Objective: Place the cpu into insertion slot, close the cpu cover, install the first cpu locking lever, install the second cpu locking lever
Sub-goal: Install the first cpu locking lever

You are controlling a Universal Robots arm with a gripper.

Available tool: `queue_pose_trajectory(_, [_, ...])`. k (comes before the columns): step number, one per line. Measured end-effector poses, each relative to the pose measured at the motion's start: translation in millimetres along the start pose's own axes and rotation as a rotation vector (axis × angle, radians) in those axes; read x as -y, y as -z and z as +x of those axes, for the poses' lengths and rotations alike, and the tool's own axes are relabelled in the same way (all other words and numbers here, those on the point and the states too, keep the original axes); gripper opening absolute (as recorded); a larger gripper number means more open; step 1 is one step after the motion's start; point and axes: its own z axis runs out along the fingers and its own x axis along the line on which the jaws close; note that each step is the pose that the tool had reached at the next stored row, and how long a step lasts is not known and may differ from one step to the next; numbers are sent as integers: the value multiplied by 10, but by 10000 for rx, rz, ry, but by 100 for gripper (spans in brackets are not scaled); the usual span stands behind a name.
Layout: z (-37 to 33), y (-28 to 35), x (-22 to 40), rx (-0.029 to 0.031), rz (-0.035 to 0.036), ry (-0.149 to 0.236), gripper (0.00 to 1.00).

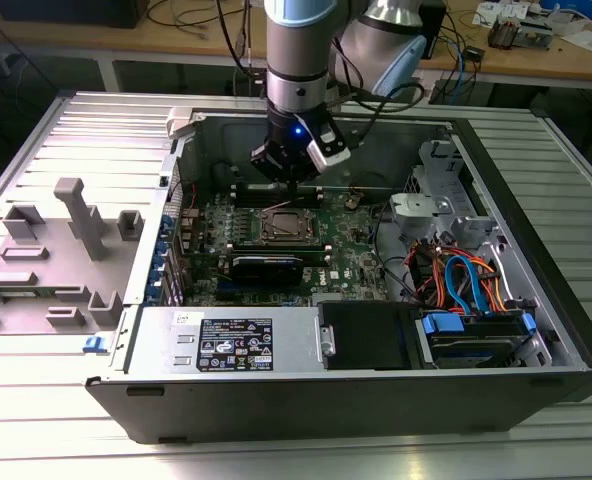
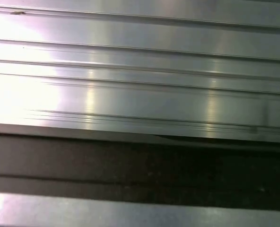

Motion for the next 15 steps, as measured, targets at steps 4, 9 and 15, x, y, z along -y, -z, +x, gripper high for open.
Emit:
queue_pose_trajectory(4, [-17,-60,6,2,-1,-1,11])
queue_pose_trajectory(9, [-43,-100,14,1,0,-1,11])
queue_pose_trajectory(15, [-65,-119,25,3,-2,0,11])
